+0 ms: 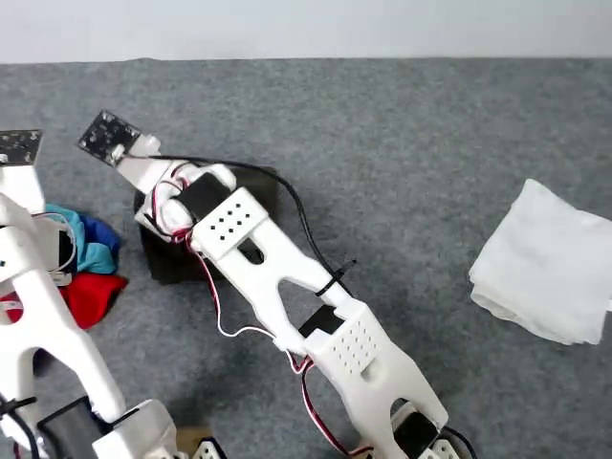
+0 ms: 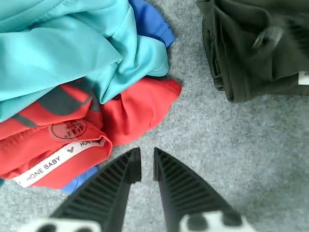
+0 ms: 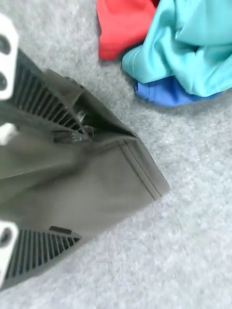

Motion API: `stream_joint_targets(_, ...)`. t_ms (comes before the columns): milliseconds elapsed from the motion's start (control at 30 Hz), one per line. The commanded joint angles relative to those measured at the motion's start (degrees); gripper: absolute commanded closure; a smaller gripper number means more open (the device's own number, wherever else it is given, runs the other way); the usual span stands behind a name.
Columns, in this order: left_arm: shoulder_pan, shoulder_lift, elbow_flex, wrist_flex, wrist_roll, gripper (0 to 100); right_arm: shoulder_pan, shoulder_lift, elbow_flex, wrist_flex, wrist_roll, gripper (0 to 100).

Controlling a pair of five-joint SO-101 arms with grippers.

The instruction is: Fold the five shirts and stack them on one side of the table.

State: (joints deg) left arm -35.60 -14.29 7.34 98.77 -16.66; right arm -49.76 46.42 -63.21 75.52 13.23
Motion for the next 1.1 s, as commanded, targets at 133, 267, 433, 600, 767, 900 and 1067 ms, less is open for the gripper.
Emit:
stream_joint_targets(133,-0.18,-2.2,-0.31,0.7,0.35,94,6.46,-4.97,-9.67,13.23,-0.53,76.4)
stream_joint_targets(267,-0.18,-2.2,-0.31,0.79,0.35,94,11.38,-4.35,-9.05,17.63,2.64,90.3)
stream_joint_targets(433,-0.18,-2.29,-0.66,1.41,0.35,94,14.37,-0.84,-8.62,24.75,9.58,98.4)
stream_joint_targets(600,-0.26,-2.29,-0.57,1.32,0.35,94,14.37,4.0,-8.44,27.21,9.41,98.9)
stream_joint_targets(767,-0.35,-2.29,-0.57,1.23,0.09,94,10.77,11.12,-8.44,27.3,8.35,98.9)
stream_joint_targets(900,-0.44,-2.29,-0.57,1.23,0.0,94,8.22,13.93,-8.0,27.56,5.63,98.9)
stream_joint_targets(1067,-0.44,-2.29,-0.66,1.23,-0.09,94,5.58,10.77,0.0,27.56,5.54,98.9)
